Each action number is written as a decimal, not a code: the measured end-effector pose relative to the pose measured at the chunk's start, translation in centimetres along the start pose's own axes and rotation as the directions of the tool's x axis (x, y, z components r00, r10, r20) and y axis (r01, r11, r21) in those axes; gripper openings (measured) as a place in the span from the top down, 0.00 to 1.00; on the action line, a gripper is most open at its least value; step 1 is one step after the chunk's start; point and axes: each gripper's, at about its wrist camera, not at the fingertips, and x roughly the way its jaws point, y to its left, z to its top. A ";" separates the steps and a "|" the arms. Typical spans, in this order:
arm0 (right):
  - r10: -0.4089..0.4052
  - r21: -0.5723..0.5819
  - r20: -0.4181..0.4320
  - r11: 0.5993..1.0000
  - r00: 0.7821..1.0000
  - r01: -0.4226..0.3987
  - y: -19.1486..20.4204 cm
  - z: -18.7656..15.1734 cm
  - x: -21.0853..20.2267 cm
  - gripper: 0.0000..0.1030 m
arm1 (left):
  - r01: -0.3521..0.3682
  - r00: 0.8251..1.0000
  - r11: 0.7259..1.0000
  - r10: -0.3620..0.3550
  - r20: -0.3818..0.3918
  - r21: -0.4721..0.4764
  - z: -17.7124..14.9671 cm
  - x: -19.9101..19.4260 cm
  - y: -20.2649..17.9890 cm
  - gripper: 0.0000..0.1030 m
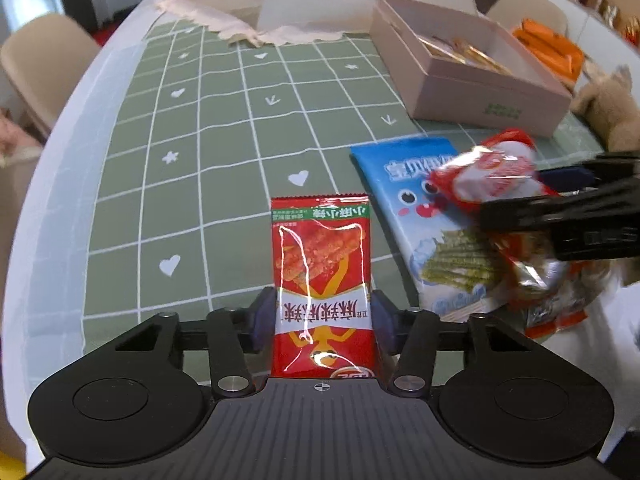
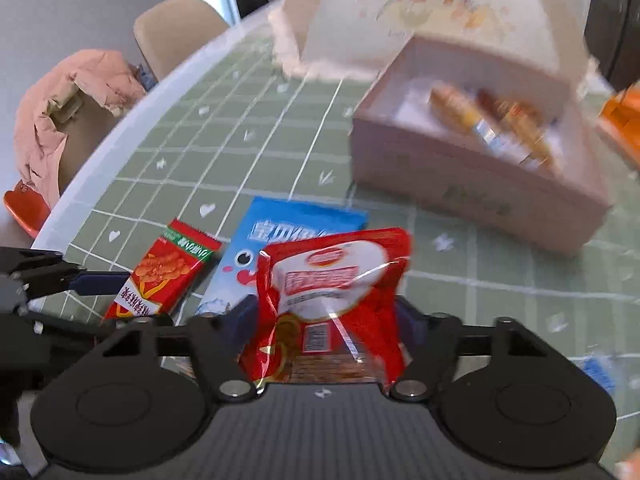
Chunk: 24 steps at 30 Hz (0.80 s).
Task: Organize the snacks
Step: 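Carry both packets over the pink box and release them with both tools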
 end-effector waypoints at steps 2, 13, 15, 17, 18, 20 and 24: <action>-0.027 -0.001 0.048 1.000 0.998 0.027 -0.7 -0.3 -2.1 0.58 | 0.014 1.000 1.000 -0.014 -0.001 -0.022 0.0 -0.2 0.4 0.50; -0.011 0.136 0.120 0.991 0.993 -0.006 -5.4 -1.9 -7.1 0.87 | 0.149 0.980 0.987 -0.155 0.124 0.056 3.3 -5.2 -2.1 0.50; -0.004 0.139 0.136 0.990 0.991 -0.016 -5.4 -2.3 -7.7 0.87 | 0.167 0.981 0.984 -0.172 0.095 0.057 3.4 -4.1 -3.1 0.50; 0.032 0.155 0.139 0.986 0.990 -0.054 -5.4 -2.7 -7.9 0.86 | 0.193 0.979 0.980 -0.195 0.055 0.039 3.2 -2.8 -4.0 0.50; 0.055 0.159 0.137 0.984 0.989 -0.077 -5.3 -2.9 -8.0 0.86 | 0.206 0.978 0.978 -0.207 0.035 0.036 3.0 -2.1 -4.4 0.50; 0.112 0.161 0.122 0.978 0.986 -0.131 -4.8 -3.3 -7.6 0.82 | 0.209 0.978 0.977 -0.209 0.000 0.038 2.6 -1.1 -5.1 0.50; 0.073 0.152 0.068 0.985 0.995 -0.083 -4.0 -3.4 -5.9 0.74 | 0.221 0.975 0.975 -0.220 -0.031 0.026 2.0 -0.1 -5.4 0.50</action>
